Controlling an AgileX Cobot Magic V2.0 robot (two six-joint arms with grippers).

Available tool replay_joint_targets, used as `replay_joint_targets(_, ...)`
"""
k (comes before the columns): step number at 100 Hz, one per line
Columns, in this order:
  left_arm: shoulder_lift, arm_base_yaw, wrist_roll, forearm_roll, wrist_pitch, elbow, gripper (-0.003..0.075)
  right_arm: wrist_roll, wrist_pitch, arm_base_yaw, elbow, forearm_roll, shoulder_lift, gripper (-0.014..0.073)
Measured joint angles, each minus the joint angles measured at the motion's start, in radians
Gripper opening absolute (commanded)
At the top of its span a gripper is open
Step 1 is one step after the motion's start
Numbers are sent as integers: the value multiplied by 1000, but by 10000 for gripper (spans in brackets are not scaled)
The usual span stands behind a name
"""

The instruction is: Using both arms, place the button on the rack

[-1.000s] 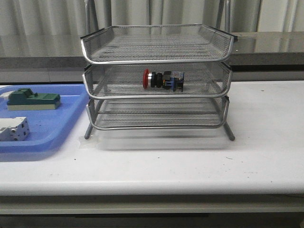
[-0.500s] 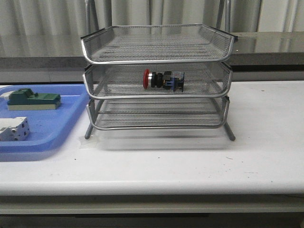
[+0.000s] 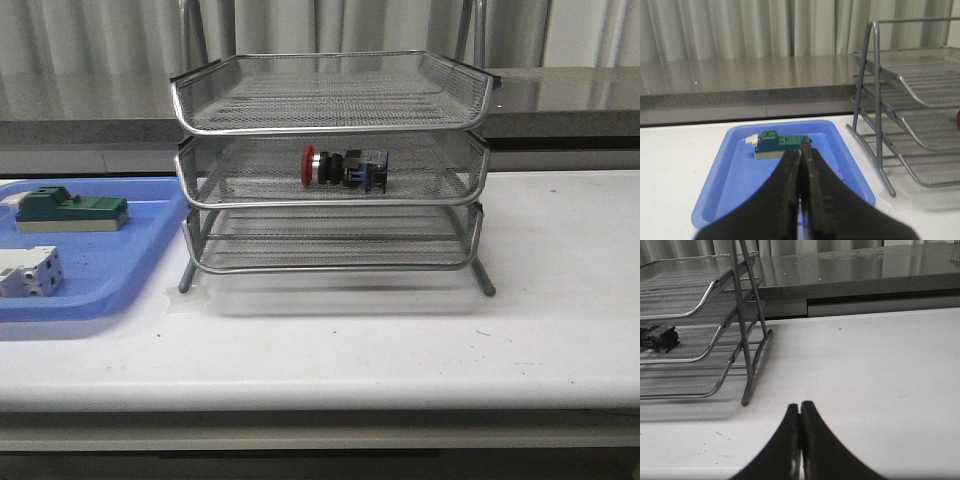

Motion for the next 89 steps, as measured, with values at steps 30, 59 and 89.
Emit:
replay_joint_targets(30, -14, 0, 0, 0, 0, 0, -20, 0, 0, 0, 0, -1, 0, -60)
replay_joint_targets(59, -14, 0, 0, 0, 0, 0, -20, 0, 0, 0, 0, -1, 0, -60)
replay_joint_targets(89, -14, 0, 0, 0, 0, 0, -20, 0, 0, 0, 0, -1, 0, -60)
